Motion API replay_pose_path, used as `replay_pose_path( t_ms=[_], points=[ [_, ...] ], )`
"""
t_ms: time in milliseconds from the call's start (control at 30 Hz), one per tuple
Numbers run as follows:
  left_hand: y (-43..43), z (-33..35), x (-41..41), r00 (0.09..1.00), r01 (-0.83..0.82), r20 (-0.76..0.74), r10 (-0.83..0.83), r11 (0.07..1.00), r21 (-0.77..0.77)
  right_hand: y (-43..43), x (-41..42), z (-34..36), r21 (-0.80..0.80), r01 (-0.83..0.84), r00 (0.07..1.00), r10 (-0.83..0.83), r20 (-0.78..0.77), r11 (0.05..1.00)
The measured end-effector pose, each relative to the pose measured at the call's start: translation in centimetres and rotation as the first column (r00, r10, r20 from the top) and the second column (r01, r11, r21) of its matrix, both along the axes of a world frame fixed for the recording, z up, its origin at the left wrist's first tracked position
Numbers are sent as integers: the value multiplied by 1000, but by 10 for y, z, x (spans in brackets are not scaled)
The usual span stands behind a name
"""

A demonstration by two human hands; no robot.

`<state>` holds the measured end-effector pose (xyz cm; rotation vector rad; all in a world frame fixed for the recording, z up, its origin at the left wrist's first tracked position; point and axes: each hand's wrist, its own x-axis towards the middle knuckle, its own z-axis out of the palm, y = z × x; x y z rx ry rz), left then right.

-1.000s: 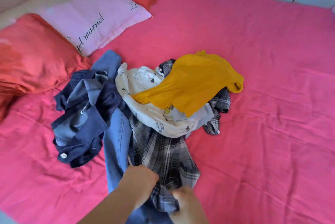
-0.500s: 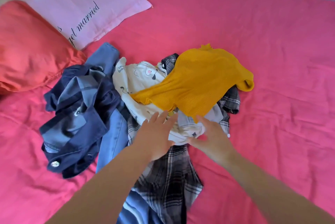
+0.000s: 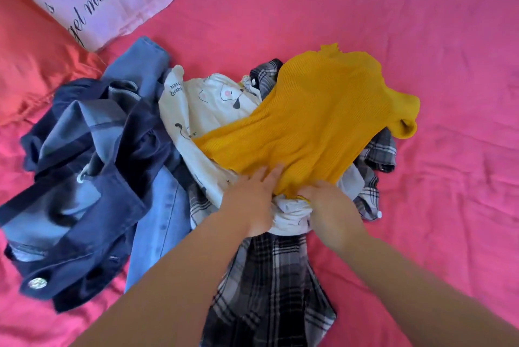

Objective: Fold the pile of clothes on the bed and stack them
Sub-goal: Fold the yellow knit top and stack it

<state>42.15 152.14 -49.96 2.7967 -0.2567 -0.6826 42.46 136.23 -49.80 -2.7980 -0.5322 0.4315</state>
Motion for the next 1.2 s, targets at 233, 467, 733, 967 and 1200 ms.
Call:
replay_pose_path(
  t_ms=[233,467,733,967,1200],
  points=[
    [19,69,-40,979,202,-39,-200,978,44,6,-84,44,250,-45,999,41,18,967],
    [31,109,-124,880,388,-357,-313,908,161,20,-188,64,181,-188,969,212,-124,965],
    [31,110,-115,949,151,-282,-143,989,5,-8,-158,64,394,1,912,160,-376,919],
    [-3,156,-96,990,-138,-69,120,900,-414,-63,-124,117,504,398,913,-275,-302,767],
    [-62,210,-78,983,67,179,40,831,-552,-150,-84,237,624,393,876,-481,-33,675]
  ],
)
